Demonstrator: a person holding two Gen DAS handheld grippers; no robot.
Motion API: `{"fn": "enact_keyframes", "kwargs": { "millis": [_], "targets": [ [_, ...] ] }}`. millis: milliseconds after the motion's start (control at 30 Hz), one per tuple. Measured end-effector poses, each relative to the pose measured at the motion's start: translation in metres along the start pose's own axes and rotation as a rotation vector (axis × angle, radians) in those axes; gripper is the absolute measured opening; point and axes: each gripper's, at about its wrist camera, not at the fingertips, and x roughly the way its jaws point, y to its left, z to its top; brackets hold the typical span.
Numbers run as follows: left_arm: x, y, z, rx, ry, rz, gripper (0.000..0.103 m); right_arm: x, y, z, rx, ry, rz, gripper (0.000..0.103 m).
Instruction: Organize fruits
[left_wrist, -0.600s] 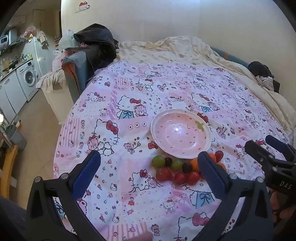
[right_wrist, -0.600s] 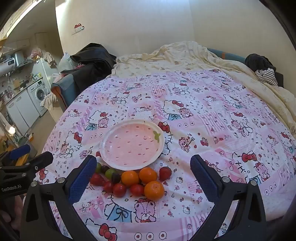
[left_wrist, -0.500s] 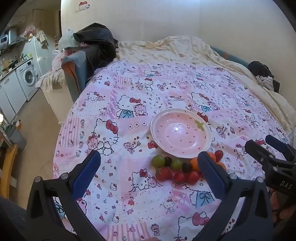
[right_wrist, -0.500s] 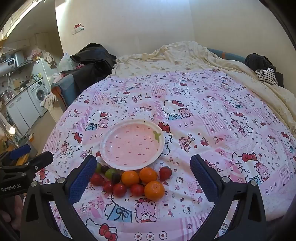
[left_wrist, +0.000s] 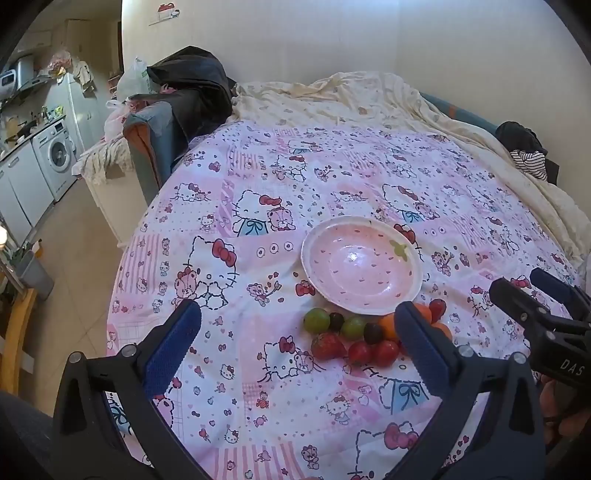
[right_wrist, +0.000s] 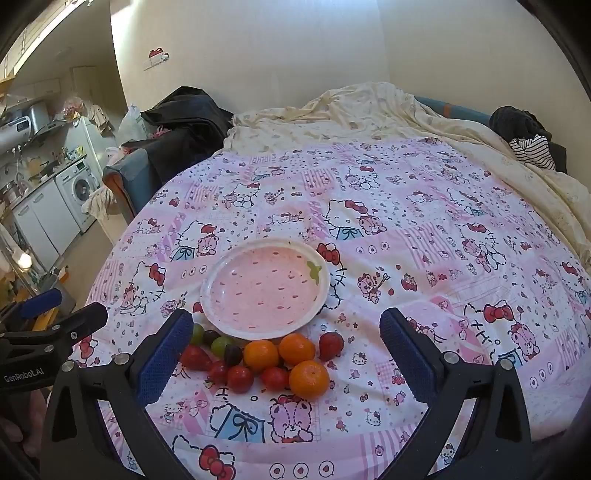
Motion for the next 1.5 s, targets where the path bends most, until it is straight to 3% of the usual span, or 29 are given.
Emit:
{"fn": "enact_keyframes", "kwargs": {
  "millis": [1500],
  "targets": [
    [-0.0019,0.0015,0.0039,-0.008,0.001,-0.024,0.103,0.0021,0.0012,-0.0009,0.003,0.006,0.005,0.103]
  ]
}}
